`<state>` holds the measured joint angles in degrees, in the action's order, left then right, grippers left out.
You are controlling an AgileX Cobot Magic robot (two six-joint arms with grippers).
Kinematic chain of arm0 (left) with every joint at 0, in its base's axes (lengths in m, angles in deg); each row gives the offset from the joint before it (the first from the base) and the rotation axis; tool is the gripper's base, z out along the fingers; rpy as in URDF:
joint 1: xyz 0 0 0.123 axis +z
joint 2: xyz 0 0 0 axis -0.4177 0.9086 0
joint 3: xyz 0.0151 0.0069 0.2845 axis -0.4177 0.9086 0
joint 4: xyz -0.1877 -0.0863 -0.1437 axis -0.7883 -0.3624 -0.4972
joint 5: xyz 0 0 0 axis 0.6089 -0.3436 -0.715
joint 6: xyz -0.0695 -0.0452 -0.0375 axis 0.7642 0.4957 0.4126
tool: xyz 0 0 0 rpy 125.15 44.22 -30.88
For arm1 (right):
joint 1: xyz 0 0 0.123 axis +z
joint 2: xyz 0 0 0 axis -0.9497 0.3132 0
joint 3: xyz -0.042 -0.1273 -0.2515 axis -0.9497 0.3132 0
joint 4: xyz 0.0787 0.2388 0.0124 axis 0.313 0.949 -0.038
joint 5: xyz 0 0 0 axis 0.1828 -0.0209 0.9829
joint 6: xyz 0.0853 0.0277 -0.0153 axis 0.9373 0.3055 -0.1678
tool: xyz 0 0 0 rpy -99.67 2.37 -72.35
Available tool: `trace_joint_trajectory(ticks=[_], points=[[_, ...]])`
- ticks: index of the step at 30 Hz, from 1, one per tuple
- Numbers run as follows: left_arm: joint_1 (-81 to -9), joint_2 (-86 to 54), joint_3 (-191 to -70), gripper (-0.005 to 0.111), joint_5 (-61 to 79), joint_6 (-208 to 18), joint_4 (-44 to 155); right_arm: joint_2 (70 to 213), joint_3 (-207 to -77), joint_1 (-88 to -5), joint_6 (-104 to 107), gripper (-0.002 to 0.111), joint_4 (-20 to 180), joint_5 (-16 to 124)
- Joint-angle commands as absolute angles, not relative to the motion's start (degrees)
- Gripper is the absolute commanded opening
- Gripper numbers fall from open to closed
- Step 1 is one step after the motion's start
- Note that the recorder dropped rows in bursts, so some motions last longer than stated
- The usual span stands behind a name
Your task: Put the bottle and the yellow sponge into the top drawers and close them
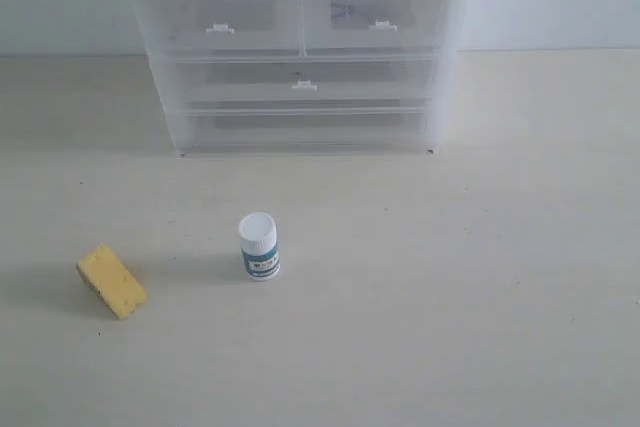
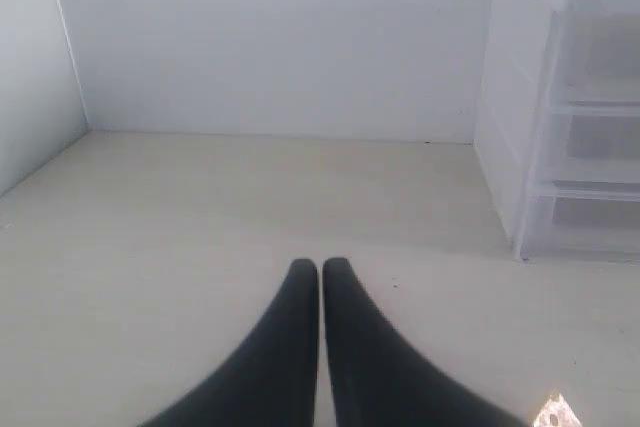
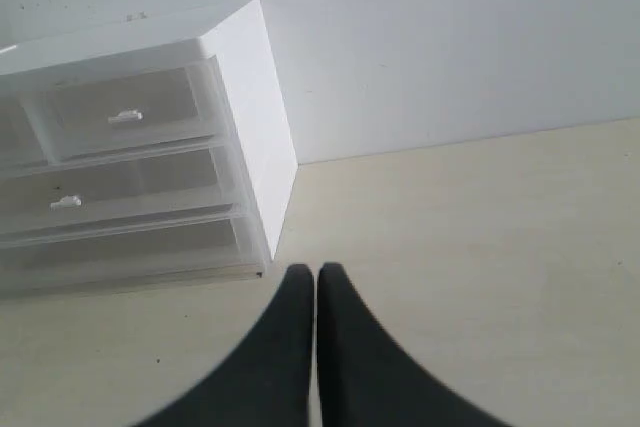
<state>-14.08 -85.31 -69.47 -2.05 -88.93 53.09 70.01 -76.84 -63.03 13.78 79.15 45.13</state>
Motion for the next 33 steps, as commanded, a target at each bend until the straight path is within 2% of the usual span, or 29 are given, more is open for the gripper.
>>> trace_joint_trajectory(ticks=[1,10,14,17,21,23,27,33], points=[[-13.9,-85.5,-69.6,0.004,-1.2,-89.1,53.2,69.7,-76.9,-63.2,13.4,0.001,79.1,45.8],[-13.9,-85.5,-69.6,0.004,-1.1,-89.1,53.0,69.7,-76.9,-63.2,13.4,0.001,79.1,45.8],[-13.9,-85.5,-69.6,0.004,2.1,-87.3,41.3,69.7,-76.9,-63.2,13.4,0.001,79.1,47.7],[-13.9,-85.5,-69.6,0.004,7.8,-86.4,34.2,69.7,-76.9,-63.2,13.4,0.001,79.1,56.2],[-13.9,-85.5,-69.6,0.004,22.6,-79.0,28.0,69.7,-76.9,-63.2,16.6,0.001,79.1,72.3],[-13.9,-85.5,-69.6,0.004,30.0,-77.8,32.3,69.7,-76.9,-63.2,22.1,0.001,77.5,72.1],[-13.9,-82.7,-69.6,0.004,38.0,-66.1,55.9,71.6,-76.9,-63.2,28.0,0.001,67.4,68.1],[-13.9,-59.2,-74.7,0.004,44.5,-46.0,85.5,87.2,-79.3,-63.2,45.6,0.001,45.6,72.2]])
